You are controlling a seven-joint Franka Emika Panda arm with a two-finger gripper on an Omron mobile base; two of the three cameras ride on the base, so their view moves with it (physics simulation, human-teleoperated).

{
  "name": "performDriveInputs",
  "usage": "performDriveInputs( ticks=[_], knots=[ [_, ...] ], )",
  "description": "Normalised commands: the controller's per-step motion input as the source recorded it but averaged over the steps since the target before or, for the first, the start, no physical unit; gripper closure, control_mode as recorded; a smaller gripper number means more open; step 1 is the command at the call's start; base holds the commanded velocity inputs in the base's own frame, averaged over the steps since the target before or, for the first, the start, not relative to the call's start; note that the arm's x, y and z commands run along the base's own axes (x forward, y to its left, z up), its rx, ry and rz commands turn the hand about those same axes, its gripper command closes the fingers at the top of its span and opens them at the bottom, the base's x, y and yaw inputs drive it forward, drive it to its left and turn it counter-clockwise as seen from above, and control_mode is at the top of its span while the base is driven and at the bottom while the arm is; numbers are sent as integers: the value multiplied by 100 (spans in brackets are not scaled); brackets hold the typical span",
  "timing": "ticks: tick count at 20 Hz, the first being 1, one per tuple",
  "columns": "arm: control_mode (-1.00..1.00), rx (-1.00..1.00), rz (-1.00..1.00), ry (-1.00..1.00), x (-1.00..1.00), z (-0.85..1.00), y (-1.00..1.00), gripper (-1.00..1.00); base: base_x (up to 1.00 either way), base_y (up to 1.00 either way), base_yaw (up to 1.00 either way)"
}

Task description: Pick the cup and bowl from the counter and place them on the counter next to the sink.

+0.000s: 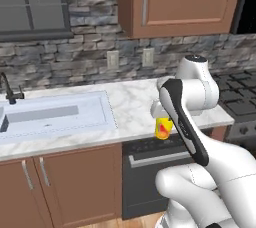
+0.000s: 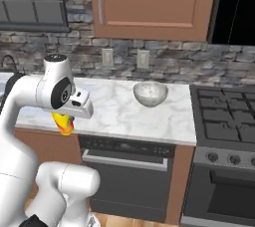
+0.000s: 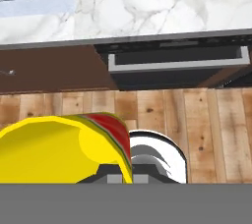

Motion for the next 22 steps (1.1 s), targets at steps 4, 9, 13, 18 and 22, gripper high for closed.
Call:
performDriveInputs(
  ticks=[4, 9, 13, 18, 22],
  knots=[
    [100, 0, 0, 0, 0, 0, 0, 100, 0, 79, -1],
    [100, 0, 0, 0, 0, 0, 0, 100, 6, 79, 0],
    [100, 0, 0, 0, 0, 0, 0, 100, 13, 79, 0],
    [100, 0, 0, 0, 0, 0, 0, 100, 16, 82, 0],
    [100, 0, 0, 0, 0, 0, 0, 100, 39, 71, 0]
  ],
)
